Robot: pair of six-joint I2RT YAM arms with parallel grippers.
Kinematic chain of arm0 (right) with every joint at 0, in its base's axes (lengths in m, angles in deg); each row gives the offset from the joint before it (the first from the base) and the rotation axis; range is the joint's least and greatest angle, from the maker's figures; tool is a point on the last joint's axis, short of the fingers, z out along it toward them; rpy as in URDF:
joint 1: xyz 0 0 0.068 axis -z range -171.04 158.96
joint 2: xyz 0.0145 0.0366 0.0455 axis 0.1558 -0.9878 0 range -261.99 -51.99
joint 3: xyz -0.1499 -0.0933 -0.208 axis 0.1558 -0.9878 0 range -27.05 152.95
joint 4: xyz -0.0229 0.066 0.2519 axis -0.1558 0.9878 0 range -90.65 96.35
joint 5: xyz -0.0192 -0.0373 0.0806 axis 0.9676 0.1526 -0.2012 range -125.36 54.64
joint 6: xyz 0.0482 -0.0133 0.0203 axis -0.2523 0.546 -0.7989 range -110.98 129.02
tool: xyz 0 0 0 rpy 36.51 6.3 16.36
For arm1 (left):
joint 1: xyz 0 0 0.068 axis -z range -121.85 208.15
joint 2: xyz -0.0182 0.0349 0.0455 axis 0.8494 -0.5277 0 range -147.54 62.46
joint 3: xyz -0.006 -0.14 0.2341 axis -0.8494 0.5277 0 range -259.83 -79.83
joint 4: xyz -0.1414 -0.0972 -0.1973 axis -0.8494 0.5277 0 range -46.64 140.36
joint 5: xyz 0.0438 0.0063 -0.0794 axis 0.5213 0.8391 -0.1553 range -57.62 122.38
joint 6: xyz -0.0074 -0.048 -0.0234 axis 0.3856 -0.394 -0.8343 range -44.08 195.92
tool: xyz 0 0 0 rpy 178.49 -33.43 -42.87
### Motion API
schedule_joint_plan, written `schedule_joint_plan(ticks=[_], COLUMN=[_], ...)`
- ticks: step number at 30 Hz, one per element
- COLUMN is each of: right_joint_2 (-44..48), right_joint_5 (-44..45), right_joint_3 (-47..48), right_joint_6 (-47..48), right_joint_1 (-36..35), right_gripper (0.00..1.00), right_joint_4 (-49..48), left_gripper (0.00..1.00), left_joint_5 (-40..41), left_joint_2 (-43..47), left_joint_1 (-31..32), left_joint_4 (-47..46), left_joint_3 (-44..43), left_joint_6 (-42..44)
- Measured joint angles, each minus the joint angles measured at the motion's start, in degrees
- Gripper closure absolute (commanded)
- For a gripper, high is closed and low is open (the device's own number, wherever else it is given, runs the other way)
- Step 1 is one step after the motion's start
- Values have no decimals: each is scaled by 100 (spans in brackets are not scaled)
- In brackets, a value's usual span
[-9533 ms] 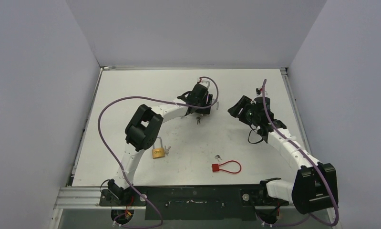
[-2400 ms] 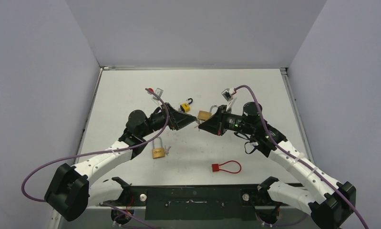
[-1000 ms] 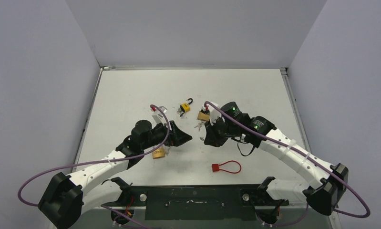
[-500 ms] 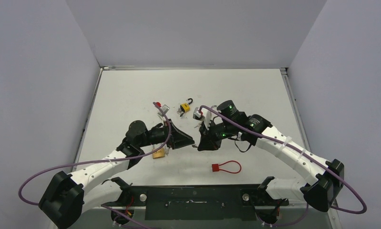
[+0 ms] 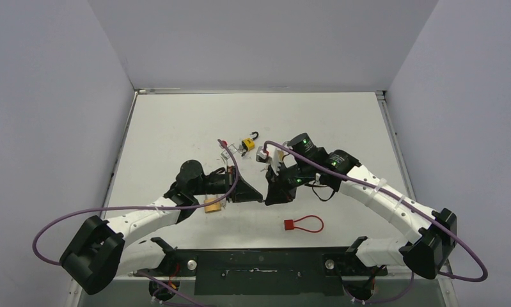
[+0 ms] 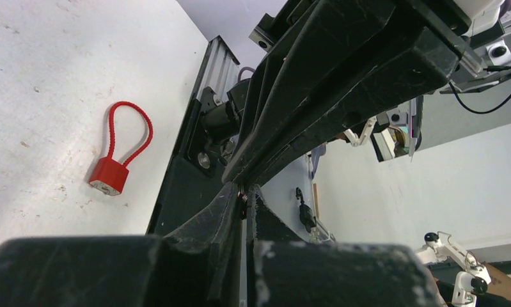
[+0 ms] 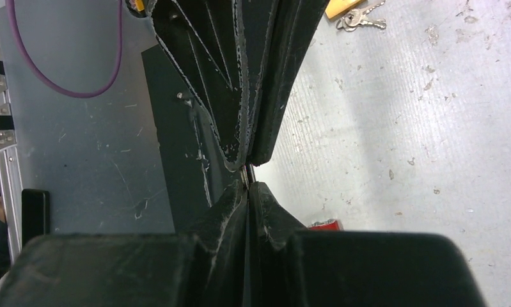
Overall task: Unlock with the key
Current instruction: Pick up the key from the center of the board.
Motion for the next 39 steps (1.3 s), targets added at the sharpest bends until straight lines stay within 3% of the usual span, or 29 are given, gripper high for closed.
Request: schedule_joint_plan(ticks=[6,9,10,12,17,23,29,33,37,39], right_joint_2=[-7,2,13,87,1012,2358,2155,1753,1460,1327], right_joint_5=[-20,-2,46,153,640,2118,3045,3134,3130,3058], right_joint_3=[44,44,44,-26,-942,-2369,-2590,-2588,-2592,-2592], right_joint_6=[-103,-260,-372,-627,-2116,-4544,-5845,-6273,-6551,-6618], right_joint_1=[-4,0,7,52,409,476,247,103,33,33], right_gripper=[98,50,41,33,27,26,31,42,68,69], right_joint_4=[61,22,-48,-356,-1921,-4649,-6188,-6852,-7449,-7792], left_gripper=[100,100,100,100,100,100,100,100,100,100], left_joint_5=[-133,-94,-46,116,1027,2142,3095,3613,3915,4002], left_joint_2=[-7,52,105,289,946,1569,1722,1727,1674,1641], left_joint_1=[11,11,15,52,74,76,85,85,85,85], left_joint_4=[-98,-101,-103,-125,-341,-509,-828,-1207,-1464,-1596], left_joint_3=[0,0,0,0,63,68,87,243,295,306], left_joint_6=[9,35,44,72,131,476,627,522,339,227])
